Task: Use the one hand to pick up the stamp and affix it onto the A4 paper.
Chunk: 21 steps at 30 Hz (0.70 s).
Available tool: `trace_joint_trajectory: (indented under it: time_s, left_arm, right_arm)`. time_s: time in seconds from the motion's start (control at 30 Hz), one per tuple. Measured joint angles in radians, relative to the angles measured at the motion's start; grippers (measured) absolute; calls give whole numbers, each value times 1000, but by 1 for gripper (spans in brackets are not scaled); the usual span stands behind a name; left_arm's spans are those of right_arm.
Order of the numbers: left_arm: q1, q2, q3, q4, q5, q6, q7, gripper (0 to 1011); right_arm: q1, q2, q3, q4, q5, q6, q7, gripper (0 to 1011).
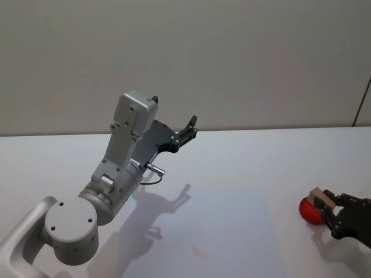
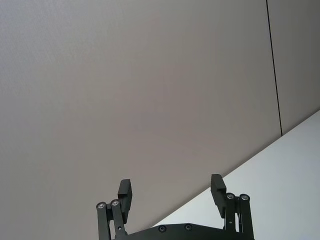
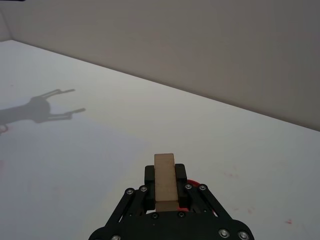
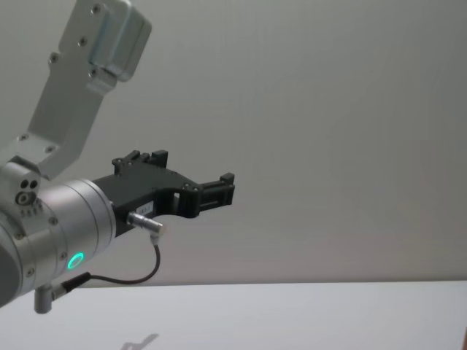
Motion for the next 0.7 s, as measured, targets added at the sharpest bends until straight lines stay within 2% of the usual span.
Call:
trace_joint_trajectory:
  time_s: [0.7]
  left_arm:
    - [0,0,0,0,0,0,0,1001]
  right_arm:
    - [22,-7,2,82,-39,-27,-24,219]
